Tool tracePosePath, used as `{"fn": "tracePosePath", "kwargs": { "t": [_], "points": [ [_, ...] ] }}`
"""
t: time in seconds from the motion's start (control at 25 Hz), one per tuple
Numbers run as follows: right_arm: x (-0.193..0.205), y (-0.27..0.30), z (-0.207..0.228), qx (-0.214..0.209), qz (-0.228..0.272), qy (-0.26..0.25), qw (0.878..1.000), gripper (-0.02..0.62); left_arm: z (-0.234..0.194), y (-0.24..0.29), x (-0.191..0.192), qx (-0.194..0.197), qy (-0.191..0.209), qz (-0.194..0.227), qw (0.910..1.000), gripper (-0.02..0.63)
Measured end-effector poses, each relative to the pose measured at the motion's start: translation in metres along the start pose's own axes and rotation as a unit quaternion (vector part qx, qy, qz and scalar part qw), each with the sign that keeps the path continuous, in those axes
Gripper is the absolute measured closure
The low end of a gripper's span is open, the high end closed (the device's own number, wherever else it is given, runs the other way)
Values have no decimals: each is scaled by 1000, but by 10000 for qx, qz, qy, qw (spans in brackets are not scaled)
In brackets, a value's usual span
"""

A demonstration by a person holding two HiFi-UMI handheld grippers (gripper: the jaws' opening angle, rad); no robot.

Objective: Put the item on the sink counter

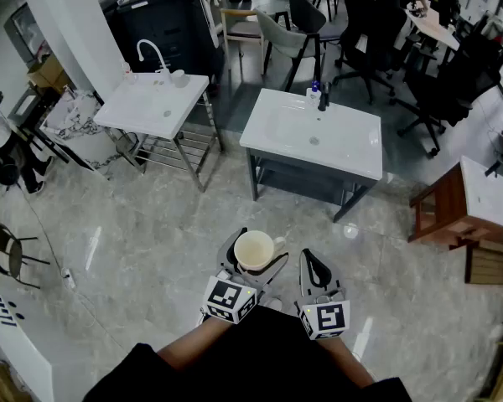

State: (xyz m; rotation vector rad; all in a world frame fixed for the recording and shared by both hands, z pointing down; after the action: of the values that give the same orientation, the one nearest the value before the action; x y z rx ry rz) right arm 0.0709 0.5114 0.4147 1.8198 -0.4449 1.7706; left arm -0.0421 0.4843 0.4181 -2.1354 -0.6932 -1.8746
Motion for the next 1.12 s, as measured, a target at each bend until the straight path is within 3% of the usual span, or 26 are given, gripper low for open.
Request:
{"fn": "tracePosePath", "kwargs": {
  "t": [0.56,0.84,1.12],
  "points": [
    [16,-6,7,26,220,468,9987,565,-18,-3,6,-205,-12,-26,9998,143],
    [24,24,28,238,-83,462,9986,565,-52,39,7,-198,-59,-110,9997,143],
    [19,92,59,282,-263,428,9983,565,-100,94,-1,-195,-108,-177,9996,143]
  ]
}}
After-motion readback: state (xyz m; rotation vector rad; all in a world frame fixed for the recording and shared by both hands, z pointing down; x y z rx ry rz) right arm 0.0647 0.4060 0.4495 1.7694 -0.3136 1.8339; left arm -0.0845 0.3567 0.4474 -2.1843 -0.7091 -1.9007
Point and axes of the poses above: the fingertips, and each gripper's own axes: y forward along the fingers, z to its right, x out of its underside, the point moved 3 cm from there along -y, backward along the fingers, and after that the axes turned 6 degrees about -x, right-handed, at the moved point
